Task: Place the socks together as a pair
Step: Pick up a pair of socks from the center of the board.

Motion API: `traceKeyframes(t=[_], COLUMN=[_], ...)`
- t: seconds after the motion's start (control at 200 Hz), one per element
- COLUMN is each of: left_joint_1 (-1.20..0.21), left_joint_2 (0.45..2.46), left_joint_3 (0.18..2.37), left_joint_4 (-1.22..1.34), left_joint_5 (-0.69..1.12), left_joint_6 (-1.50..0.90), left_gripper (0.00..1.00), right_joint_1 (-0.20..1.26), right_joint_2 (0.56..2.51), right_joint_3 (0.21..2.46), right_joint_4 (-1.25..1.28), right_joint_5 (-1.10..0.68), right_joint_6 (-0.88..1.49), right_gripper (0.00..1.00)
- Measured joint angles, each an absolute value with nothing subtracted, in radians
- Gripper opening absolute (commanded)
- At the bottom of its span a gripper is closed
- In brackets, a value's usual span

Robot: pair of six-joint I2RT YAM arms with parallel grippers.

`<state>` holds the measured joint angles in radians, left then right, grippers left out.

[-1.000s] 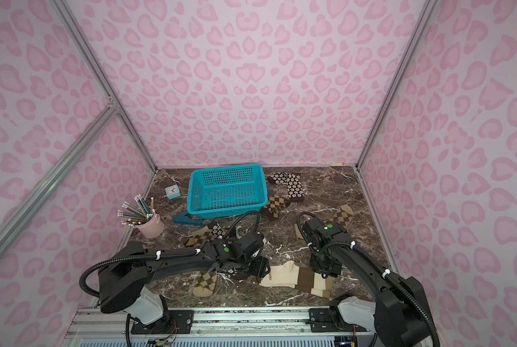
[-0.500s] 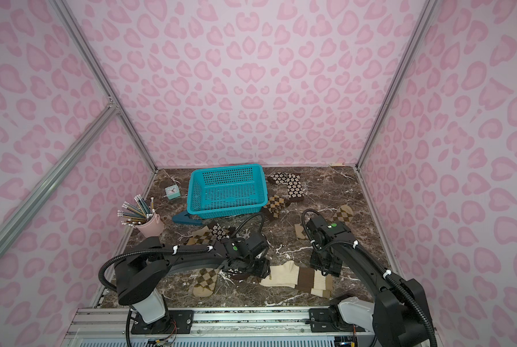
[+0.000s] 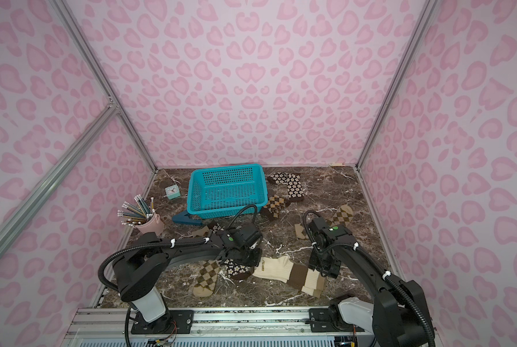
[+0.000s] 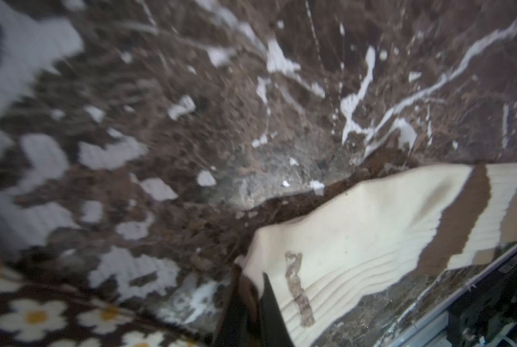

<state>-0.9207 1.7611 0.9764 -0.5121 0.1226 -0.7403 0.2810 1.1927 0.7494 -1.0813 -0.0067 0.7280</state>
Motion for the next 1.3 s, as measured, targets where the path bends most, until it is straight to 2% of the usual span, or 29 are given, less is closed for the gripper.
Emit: traceKeyframes(t=[0.17, 0.475, 0.865, 1.01, 1.225, 1.3], left_joint_1=[-0.834, -0.825, -0.823, -0.823, -0.823, -0.823], left_joint_2=[1.713, 1.722, 1.716, 1.701, 1.665, 1.647], left_joint_3=[0.976, 0.960, 0.939, 0.928, 0.923, 0.923], left_joint_4=[-0.524, -0.534, -0.533, -0.532, -0.532, -0.534], left_joint_5=[0.104, 0.119, 0.127, 0.127, 0.134, 0.143], left_joint_6=[-0.709, -0.685, -0.678, -0.678, -0.676, -0.672], left_gripper=[0.05, 0.04, 0.04, 0.04, 0.04, 0.03], right_joint_1=[0.252, 0.247, 0.250, 0.255, 0.292, 0.292], right_joint_2=[1.176, 1.133, 1.093, 1.127, 1.177, 1.153], right_joint_3=[0.697, 0.574, 0.496, 0.492, 0.496, 0.496], right_joint_4=[-0.993, -0.830, -0.782, -0.770, -0.741, -0.737], right_joint_5=[-0.115, -0.302, -0.299, -0.284, -0.285, -0.283], right_joint_6=[0.739, 0.830, 0.896, 0.920, 0.942, 0.944], right_gripper=[0.62, 0.61, 0.56, 0.39, 0.01, 0.00])
